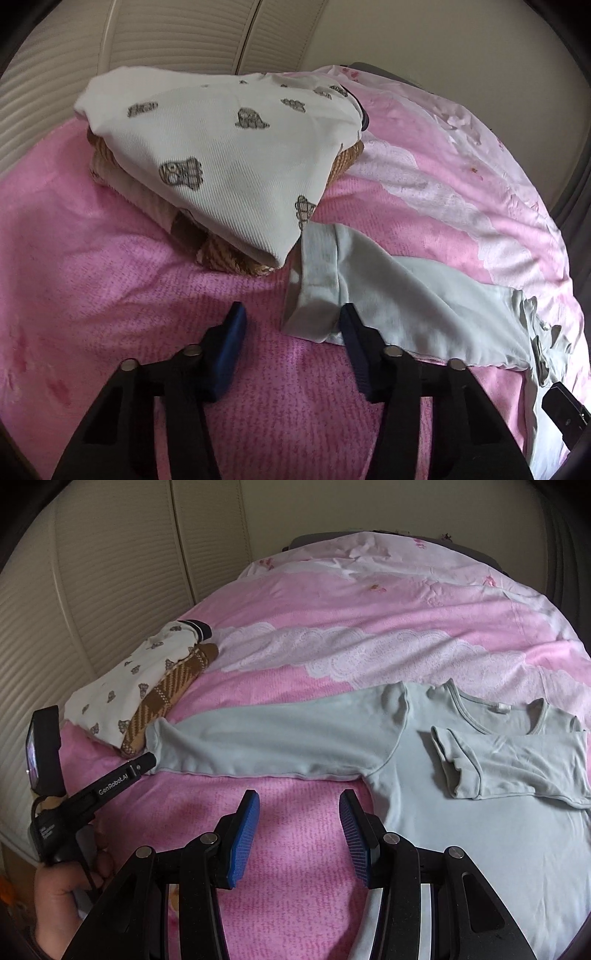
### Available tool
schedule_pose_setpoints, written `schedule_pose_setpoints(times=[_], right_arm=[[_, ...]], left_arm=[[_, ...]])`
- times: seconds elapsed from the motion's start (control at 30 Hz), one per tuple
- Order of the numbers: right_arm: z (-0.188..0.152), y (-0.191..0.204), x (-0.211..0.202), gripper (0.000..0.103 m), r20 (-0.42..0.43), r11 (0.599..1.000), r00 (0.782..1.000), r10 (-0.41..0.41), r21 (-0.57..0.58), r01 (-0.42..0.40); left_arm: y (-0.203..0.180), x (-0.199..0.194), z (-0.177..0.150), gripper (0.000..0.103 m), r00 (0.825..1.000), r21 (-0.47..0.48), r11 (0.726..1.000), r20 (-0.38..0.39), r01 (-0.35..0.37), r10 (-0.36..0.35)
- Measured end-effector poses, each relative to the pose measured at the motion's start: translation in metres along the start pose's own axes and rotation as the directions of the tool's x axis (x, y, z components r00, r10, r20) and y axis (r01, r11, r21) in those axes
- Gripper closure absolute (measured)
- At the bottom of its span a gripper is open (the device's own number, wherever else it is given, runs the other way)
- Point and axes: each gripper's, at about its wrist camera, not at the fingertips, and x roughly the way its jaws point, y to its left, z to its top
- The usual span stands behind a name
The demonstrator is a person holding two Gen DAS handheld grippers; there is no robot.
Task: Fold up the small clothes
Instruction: 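Grasp the other sleeve cuff with the left tool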
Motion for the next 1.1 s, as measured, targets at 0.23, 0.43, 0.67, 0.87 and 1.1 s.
schedule_pose_setpoints(times=[0.23,0.43,0.67,0.87,1.1], right_arm=[[-0.002,-0.007,-0.001,0.057,-0.016,1.0,1.0,0.002,0.019,-0.002],[-0.002,-0.015,-0.007,0.057,-0.011,0.999,1.0,-0.001,0.032,0.001],[0.0,-0.024,-0.017,0.057,0.003,0.999,1.0,-0.006,0.04,0.006],[-0.002,-0.038,-0.031,0.057,0.016,0.998,1.0,-0.003,0.057,0.002],[-0.002,-0.075,-0.054,0.057,0.043,0.991,0.999,0.005,0.132,-0.01]], left_arm=[[0.005,0.0,-0.001,0.076,0.999,-0.028,0.999,0.007,0.04,-0.04],[0.003,-0.003,-0.001,0.097,0.998,-0.022,0.998,-0.003,0.056,-0.056],[-0.003,-0.011,0.0,0.097,1.0,0.008,1.0,0.002,0.025,-0.026],[-0.035,-0.037,0.013,0.097,0.999,0.115,0.993,0.051,-0.009,0.003],[-0.109,-0.073,0.04,0.097,0.993,0.241,0.97,0.103,0.032,-0.059]])
